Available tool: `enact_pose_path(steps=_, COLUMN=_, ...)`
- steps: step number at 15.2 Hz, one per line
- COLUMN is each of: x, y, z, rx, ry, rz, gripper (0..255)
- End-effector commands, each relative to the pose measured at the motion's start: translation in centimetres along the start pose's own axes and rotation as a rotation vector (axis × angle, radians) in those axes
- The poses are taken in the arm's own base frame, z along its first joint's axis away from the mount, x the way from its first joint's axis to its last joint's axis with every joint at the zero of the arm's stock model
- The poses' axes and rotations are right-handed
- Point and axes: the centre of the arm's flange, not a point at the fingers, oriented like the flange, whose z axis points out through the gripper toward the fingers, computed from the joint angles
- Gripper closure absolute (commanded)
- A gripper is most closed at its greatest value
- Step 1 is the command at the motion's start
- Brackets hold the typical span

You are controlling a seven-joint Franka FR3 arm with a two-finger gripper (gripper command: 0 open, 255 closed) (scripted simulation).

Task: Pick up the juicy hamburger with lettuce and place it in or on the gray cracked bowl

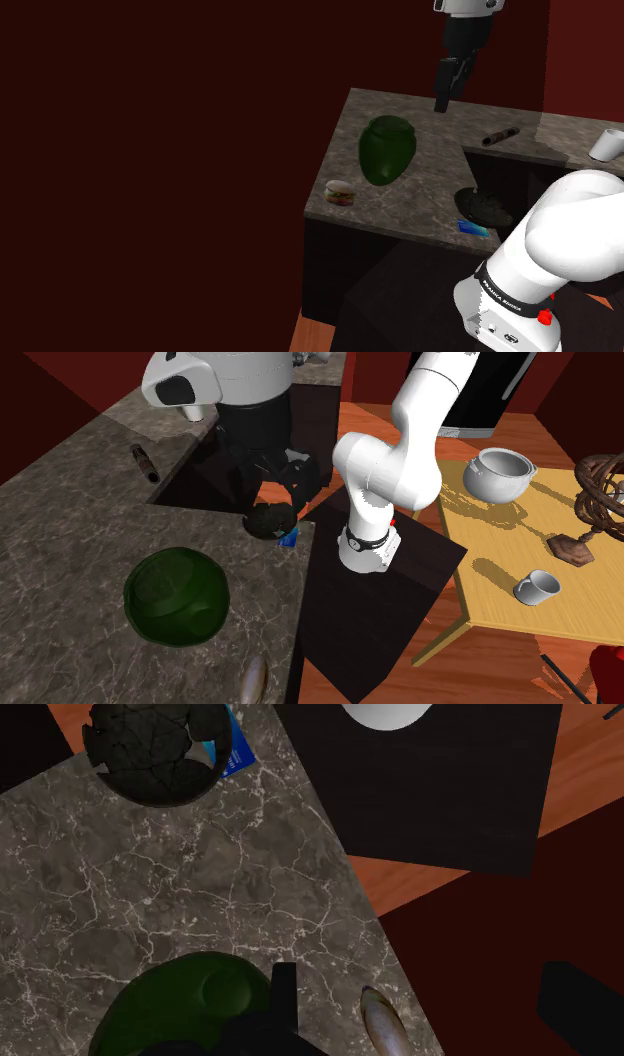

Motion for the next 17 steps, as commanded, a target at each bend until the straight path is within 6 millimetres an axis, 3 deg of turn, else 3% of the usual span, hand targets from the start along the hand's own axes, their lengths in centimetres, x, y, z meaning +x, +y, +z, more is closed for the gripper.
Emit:
enact_pose_path(steps=1, x=0.0, y=0.0, z=0.0, rx=0.0, ry=0.0, rz=0.0, gripper=0)
enact_pose_path(steps=17, x=12.5, y=-3.5, z=15.8, rx=0.006, ry=0.069, rz=-0.201, gripper=0)
